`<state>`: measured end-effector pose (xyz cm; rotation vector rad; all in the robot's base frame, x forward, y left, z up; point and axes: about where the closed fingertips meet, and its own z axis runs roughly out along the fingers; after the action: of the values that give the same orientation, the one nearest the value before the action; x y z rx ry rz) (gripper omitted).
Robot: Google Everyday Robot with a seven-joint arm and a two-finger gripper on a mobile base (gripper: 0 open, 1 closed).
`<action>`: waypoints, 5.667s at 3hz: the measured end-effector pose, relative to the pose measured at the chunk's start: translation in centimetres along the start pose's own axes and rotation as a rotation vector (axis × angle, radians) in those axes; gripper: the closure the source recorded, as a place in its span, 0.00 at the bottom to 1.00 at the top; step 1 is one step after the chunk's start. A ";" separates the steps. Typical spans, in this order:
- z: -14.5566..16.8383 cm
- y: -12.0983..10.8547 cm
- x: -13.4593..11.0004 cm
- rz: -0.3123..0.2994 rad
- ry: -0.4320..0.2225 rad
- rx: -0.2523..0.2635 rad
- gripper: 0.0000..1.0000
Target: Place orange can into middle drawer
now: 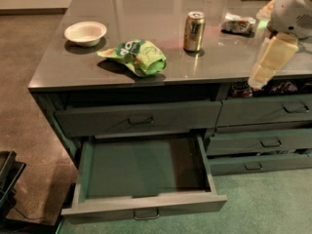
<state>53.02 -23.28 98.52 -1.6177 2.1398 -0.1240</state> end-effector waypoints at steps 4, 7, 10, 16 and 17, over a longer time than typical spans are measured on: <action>7.4 -9.3 -3.4 0.066 -0.144 0.097 0.00; 12.6 -14.0 -4.8 0.141 -0.221 0.180 0.00; 16.8 -17.8 -6.6 0.233 -0.338 0.209 0.00; 22.6 -21.5 -9.9 0.355 -0.504 0.235 0.39; 22.6 -21.5 -9.9 0.355 -0.504 0.235 0.62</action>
Offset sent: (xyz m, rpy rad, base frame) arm 0.1707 0.0318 -0.0077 0.2029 -0.1830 0.0070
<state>83.34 -16.28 88.45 -0.9878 1.8905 0.1281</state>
